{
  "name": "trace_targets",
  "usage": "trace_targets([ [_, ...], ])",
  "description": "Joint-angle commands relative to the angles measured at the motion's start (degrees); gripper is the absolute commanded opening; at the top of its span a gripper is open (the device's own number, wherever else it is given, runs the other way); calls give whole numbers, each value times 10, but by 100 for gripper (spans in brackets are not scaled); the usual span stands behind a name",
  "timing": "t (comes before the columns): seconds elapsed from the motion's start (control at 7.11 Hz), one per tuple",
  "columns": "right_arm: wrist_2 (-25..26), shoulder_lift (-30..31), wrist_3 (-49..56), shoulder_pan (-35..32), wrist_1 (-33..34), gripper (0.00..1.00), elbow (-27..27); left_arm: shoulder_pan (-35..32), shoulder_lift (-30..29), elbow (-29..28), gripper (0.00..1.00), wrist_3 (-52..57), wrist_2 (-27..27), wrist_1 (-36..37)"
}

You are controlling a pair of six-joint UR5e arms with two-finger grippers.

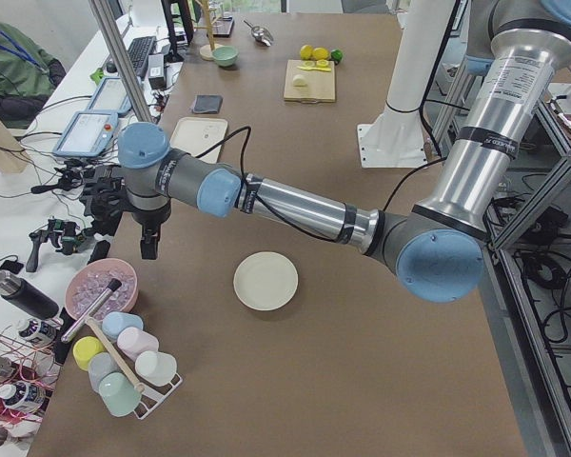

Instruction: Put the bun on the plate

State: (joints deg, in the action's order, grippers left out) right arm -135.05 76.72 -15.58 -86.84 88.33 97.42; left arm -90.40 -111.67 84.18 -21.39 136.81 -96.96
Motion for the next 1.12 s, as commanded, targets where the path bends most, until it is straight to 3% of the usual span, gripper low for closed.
trace_targets([
  [0.0, 1, -3, 0, 4, 0, 100, 0, 36, 11, -23, 98, 9, -5, -38],
  [0.42, 4, -21, 0, 11, -1, 100, -1, 63, 64, -37, 98, 146, -3, -39],
  [0.98, 11, -31, -1, 40, -2, 100, -1, 102, 98, -67, 98, 160, 0, -79],
])
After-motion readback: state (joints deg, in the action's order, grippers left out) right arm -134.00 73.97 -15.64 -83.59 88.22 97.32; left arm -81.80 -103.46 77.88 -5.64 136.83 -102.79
